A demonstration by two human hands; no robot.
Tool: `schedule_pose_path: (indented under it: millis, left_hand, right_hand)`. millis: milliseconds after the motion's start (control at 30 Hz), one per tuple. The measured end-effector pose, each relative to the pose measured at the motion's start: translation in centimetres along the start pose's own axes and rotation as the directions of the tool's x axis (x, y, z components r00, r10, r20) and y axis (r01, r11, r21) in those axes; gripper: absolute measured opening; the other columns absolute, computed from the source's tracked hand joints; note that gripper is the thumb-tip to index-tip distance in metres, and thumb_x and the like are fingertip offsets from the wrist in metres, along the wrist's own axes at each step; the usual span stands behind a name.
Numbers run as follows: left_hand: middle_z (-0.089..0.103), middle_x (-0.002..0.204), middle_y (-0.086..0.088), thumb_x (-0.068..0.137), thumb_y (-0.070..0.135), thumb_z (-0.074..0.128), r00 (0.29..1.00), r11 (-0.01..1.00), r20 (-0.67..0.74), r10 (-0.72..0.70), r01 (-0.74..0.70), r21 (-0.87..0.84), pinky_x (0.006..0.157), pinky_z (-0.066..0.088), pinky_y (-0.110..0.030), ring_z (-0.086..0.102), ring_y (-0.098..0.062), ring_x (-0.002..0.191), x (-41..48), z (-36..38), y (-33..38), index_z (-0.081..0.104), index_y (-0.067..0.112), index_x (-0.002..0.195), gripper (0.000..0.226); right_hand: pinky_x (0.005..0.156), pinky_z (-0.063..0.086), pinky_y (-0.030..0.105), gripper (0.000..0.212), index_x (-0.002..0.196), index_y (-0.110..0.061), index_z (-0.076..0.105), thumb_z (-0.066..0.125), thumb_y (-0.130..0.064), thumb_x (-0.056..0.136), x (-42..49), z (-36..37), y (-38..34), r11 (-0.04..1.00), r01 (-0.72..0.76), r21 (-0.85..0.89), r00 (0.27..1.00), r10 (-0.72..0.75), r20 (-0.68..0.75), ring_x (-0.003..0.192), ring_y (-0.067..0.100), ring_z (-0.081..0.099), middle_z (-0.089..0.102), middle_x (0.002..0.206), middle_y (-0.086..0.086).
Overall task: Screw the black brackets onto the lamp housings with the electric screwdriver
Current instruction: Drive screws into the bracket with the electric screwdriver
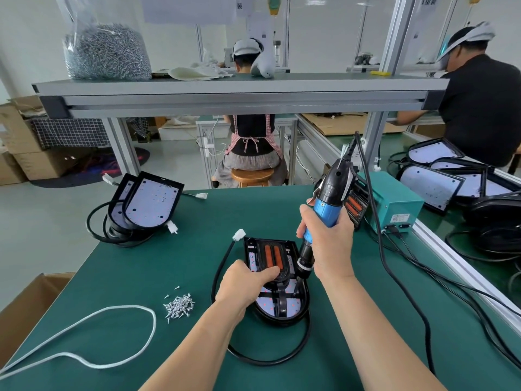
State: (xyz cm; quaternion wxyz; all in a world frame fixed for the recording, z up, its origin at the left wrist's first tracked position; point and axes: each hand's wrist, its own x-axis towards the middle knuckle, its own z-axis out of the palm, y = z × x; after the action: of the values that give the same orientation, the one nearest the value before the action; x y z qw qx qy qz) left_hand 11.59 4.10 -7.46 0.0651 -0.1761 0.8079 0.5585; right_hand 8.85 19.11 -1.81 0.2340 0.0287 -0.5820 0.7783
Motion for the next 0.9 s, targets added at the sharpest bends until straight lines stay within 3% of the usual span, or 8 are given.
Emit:
schedule_pose_path:
  millis: [500,900]
  left_hand:
    - [0.074,0.095,-0.004,0.051,0.059,0.079,1.0,1.0,0.002,0.008,-0.008,-0.013,0.089,0.056,-0.05,0.07,-0.026,0.09,0.27,0.11,-0.32,0.064,0.012,0.1,0.069]
    - [0.069,0.093,-0.002,0.063,0.055,0.081,0.999,1.0,-0.037,0.019,-0.018,0.023,0.081,0.057,-0.042,0.067,-0.022,0.085,0.62,0.4,-0.62,0.058,0.016,0.096,0.056]
  right_hand:
    - [0.057,0.05,0.022,0.023,0.09,-0.009,0.057,0.072,-0.021,0.078,-0.12,-0.02,0.17,1.0,0.021,-0.021,0.999,-0.02,0.032,0.049,0.018,0.053,0.055,0.062,0.012]
    - [0.052,0.047,0.028,0.023,0.079,-0.016,0.054,0.074,-0.026,0.073,-0.06,0.29,0.61,0.998,0.041,-0.04,0.992,-0.036,0.12,0.046,0.021,0.051,0.053,0.059,0.002]
